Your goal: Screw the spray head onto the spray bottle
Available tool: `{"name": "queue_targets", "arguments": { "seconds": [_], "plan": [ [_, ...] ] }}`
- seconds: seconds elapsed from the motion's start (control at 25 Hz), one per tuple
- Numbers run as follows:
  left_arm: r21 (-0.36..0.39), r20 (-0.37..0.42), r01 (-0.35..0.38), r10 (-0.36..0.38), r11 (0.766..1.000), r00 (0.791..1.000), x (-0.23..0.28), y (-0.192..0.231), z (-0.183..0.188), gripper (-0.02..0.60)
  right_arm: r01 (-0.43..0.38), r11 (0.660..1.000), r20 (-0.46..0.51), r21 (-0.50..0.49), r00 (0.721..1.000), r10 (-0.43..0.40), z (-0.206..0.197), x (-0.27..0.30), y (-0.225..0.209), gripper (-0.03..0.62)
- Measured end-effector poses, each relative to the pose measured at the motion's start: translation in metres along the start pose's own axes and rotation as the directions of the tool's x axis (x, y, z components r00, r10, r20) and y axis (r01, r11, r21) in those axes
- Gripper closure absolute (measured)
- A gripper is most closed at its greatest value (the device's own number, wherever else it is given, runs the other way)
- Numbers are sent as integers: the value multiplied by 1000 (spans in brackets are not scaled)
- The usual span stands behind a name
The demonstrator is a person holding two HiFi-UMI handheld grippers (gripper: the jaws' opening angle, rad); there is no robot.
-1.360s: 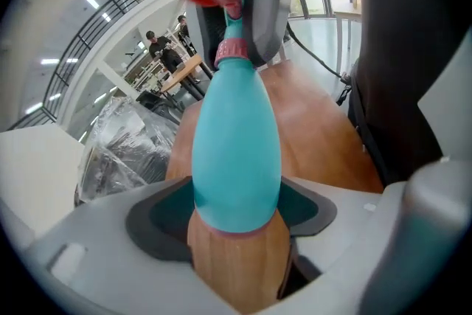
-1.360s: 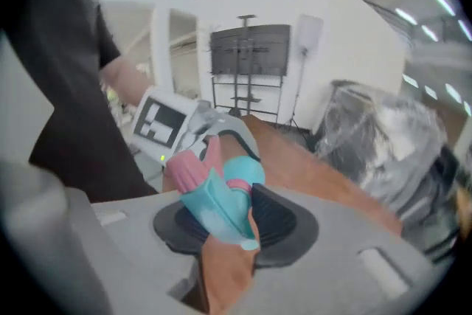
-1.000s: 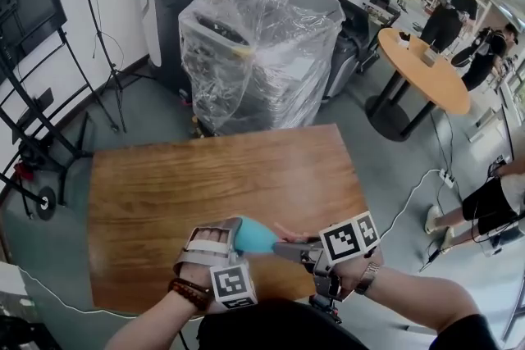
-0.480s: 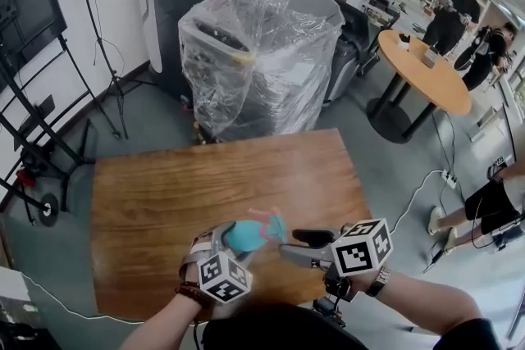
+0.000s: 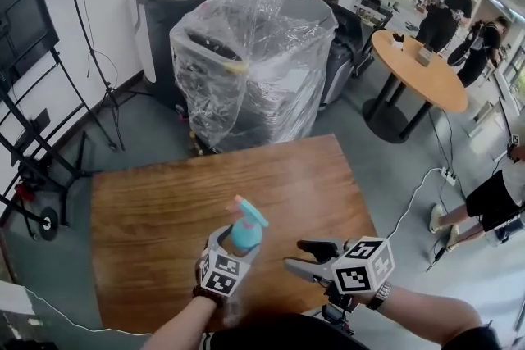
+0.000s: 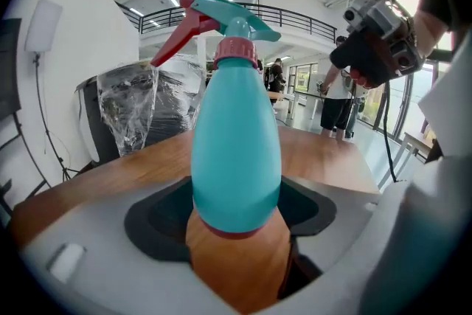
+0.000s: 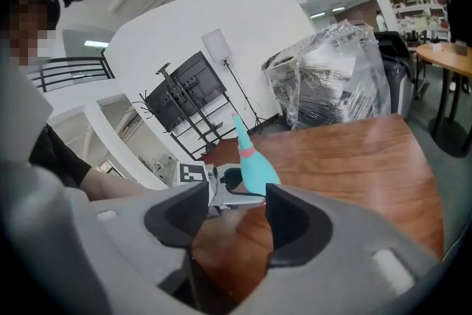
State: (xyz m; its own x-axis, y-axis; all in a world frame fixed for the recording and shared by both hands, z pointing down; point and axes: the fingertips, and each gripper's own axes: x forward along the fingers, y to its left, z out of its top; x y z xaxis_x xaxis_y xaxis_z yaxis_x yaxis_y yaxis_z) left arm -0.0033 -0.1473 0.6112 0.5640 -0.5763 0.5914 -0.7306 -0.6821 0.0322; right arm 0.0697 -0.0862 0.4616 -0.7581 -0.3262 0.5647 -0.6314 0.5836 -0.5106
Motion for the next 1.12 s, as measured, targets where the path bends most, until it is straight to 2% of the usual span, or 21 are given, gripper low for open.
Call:
{"name": "queue_targets", "arguments": {
  "seconds": [0.12, 0.24, 0.6, 1.12],
  "plan": [
    [-26, 9, -15, 15, 1000, 1000, 13, 6, -3, 199, 34, 999, 5, -29, 999, -34, -4, -1, -2, 376],
    [-18, 6, -28, 28, 999, 1000, 25, 11, -7, 199, 64, 997, 13, -44, 998, -64, -9, -3, -6, 393],
    [-14, -16, -34, 33, 999, 999, 41, 18, -20, 199, 162, 984, 48, -76, 986, -159, -16, -16, -20, 519],
    [-19, -64, -40, 38, 999, 997, 46, 22, -35, 192, 173, 982, 71, -78, 983, -168, -22, -13, -17, 547]
  ]
}}
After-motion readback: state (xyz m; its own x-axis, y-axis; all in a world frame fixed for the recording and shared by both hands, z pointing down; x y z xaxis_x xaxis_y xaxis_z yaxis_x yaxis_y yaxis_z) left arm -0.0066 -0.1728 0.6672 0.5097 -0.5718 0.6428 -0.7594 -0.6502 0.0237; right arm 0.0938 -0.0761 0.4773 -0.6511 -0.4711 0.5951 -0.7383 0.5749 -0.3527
